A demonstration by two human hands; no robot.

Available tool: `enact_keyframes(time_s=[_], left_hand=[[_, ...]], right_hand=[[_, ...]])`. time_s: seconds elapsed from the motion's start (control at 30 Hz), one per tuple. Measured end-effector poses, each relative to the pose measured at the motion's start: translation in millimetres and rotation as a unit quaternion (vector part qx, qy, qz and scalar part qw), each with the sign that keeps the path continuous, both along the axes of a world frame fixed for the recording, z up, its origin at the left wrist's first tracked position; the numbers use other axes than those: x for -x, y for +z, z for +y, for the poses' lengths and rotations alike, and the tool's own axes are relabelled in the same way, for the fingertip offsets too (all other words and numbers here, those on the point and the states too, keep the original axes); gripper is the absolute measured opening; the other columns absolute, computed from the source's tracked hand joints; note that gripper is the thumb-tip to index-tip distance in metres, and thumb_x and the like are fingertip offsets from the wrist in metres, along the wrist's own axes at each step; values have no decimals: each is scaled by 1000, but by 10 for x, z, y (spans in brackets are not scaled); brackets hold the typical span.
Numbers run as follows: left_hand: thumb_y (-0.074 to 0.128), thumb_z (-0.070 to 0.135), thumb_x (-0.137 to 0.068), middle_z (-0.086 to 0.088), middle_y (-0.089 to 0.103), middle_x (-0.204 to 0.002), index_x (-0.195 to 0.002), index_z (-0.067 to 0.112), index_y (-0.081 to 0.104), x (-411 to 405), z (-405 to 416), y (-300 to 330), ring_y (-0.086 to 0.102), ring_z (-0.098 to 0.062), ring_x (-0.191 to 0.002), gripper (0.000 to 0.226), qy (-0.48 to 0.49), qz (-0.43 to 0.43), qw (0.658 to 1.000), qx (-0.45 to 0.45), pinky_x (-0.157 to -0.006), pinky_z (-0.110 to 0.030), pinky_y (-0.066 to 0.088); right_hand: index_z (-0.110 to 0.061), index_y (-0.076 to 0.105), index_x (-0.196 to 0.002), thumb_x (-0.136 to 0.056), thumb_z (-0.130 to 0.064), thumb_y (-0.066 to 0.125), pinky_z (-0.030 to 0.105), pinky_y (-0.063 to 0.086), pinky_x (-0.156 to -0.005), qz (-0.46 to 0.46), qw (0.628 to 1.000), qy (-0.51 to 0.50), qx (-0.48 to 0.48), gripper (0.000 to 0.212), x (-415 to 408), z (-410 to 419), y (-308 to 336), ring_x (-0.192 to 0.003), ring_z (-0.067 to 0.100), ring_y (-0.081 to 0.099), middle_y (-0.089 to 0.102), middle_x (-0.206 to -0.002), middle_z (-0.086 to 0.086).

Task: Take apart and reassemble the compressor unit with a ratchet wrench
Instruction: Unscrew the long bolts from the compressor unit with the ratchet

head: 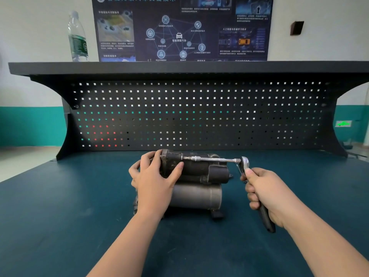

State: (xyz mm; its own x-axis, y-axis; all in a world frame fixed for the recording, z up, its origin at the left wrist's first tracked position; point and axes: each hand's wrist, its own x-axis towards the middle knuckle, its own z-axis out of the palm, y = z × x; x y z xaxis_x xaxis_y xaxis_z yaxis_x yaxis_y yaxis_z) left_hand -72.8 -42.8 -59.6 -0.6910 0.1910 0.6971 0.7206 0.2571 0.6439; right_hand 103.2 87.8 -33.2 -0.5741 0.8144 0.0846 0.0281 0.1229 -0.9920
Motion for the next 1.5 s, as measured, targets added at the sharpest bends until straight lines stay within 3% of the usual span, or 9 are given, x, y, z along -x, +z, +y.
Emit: enact_keyframes(time_s=[0.57,0.77,0.9,0.97,1.07,1.17,1.27,1.4,1.5], left_hand=[[50,62,-75,16,42,-129,-127,32,51,-5,14,-14,23,-11,-115,60,-4,3,1000,-1,-98,-41,33],[60,52,-79,28,39,-115,-122,34,55,55,-22,-8,19,-1,-102,47,-41,7,999,-32,-92,-28,29],[58,55,-75,27,41,-114,-121,36,55,55,-54,3,21,-1,-103,50,-59,0,998,-36,-95,-29,30],[59,54,-74,25,42,-115,-121,36,56,41,-55,15,22,-2,-105,50,-53,-3,998,-34,-97,-31,32],[60,55,-73,23,43,-115,-119,33,57,40,-58,34,25,-4,-108,51,-36,4,999,-25,-97,-31,31],[57,59,-71,23,46,-114,-118,33,58,25,-59,62,27,-6,-110,54,-30,4,999,-23,-94,-26,28],[57,57,-74,18,48,-121,-120,32,57,-2,-45,56,29,-9,-114,52,-21,2,1000,-18,-93,-24,27],[58,51,-79,11,46,-131,-126,27,54,-103,-47,93,28,-16,-125,53,1,-15,1000,-5,-101,-30,27],[60,45,-82,2,46,-120,-114,21,53,-376,-86,168,37,-19,-116,41,42,28,993,-108,-96,-30,28]], right_hand=[[-9,53,-82,-101,-23,38,25,29,-39,7,995,-26,-100,28,-89,-52,119,-44,11,28,34,-51,-5],[-10,48,-81,-103,-23,36,20,24,-33,6,998,28,59,28,-81,-130,107,-35,7,24,30,-44,-5],[-9,48,-83,-103,-26,39,18,26,-31,23,994,47,98,28,-116,-183,127,-32,6,26,31,-40,-7],[-7,49,-84,-101,-24,37,22,28,-34,9,1000,17,24,27,-102,-183,105,-37,9,26,31,-45,-4],[-5,45,-76,-98,-32,39,31,30,-50,-1,985,-51,-165,35,-52,-171,52,-49,17,28,33,-54,-3],[-14,37,-65,-93,-44,40,30,32,-52,35,969,-93,-227,41,-13,-196,-17,-49,15,31,34,-49,-10],[-14,37,-66,-97,-44,35,35,37,-57,6,980,-94,-176,43,48,-214,-97,-52,20,35,36,-54,-4],[-10,41,-71,-100,-42,35,28,35,-41,-6,999,-26,-38,43,61,-203,-105,-31,17,33,33,-42,-1],[-9,44,-71,-99,-37,43,23,35,-36,33,998,31,38,40,-23,-161,3,-29,16,34,34,-38,0]])
